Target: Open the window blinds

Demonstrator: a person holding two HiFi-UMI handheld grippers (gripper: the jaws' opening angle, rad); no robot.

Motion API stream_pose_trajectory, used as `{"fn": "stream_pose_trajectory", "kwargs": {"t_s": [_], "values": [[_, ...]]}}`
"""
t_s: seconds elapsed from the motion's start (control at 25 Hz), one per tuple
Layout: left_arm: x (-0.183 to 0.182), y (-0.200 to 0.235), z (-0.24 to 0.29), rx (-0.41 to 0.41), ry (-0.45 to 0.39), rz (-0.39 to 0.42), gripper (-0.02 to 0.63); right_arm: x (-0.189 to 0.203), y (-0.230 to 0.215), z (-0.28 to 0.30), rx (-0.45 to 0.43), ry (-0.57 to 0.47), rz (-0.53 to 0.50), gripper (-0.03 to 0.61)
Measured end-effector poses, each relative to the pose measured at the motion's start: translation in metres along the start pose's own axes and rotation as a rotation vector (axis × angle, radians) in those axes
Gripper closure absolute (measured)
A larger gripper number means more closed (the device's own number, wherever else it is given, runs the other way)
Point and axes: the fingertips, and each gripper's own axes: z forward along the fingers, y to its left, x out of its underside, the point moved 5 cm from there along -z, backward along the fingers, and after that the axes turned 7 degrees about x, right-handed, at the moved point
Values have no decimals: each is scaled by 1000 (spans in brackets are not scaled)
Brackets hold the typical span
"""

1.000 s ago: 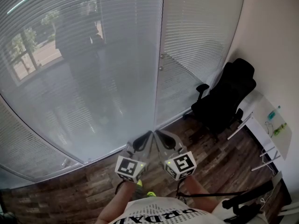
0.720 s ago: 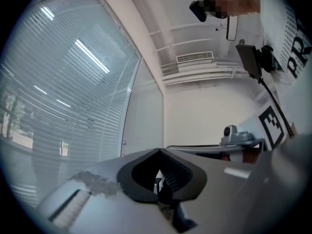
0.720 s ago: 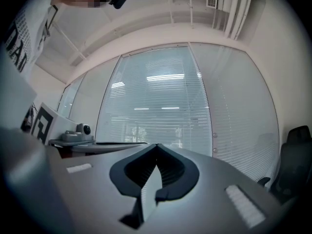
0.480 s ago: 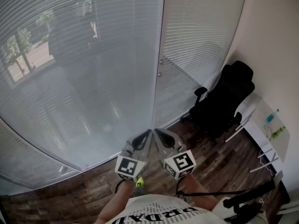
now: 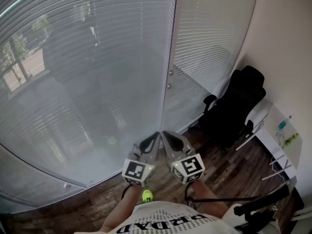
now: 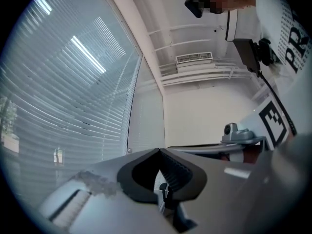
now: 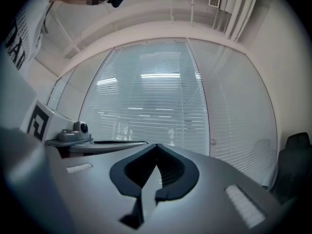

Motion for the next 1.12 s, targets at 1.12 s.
{"fn": "stream_pose_trajectory", "kwargs": {"t_s": [1.12], "values": [[28, 118, 50, -8, -5, -40, 623, 23, -27, 128, 5, 19, -28, 574]]}}
